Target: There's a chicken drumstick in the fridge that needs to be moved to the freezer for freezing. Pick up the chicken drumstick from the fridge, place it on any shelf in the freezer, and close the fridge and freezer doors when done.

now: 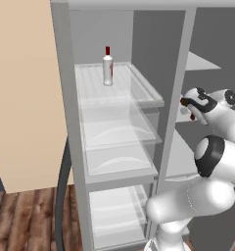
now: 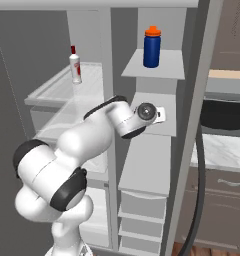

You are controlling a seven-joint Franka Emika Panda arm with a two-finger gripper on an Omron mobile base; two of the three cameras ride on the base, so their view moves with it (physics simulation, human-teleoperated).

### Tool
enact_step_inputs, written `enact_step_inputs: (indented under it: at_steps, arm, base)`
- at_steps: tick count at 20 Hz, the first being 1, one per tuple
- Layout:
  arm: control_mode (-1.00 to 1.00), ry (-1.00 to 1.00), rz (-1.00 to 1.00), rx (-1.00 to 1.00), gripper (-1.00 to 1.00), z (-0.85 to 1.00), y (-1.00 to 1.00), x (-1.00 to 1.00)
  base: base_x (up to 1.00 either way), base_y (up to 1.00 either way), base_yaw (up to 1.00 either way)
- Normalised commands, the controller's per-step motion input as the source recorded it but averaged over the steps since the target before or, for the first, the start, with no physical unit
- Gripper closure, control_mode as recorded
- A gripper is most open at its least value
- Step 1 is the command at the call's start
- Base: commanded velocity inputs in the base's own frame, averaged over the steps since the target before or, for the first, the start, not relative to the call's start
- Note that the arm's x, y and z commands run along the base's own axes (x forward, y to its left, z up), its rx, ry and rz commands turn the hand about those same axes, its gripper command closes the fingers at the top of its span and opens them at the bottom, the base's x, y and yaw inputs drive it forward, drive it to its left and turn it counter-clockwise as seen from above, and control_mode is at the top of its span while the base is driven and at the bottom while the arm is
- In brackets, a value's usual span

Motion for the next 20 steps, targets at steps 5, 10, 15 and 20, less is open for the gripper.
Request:
enact_step_inputs:
  at_steps: [5,10,15,20]
  arm:
    - [-1.00,0.00,0.00,0.05,1.00,-0.04,-0.11,0.19]
    - [-1.00,0.00,0.02,0.01,1.00,-0.02,-0.13,0.34]
    - [-1.00,0.00,0.02,0.01,1.00,-0.05,-0.29,0.26]
    - [-1.00,0.00,0.00,0.00,1.00,-0.18,-0.12,0.23]
  base:
    - [0.00,0.00,0.00]
    - [0.00,0.00,0.00]
    - [0.00,0.00,0.00]
    - [0.00,0.00,0.00]
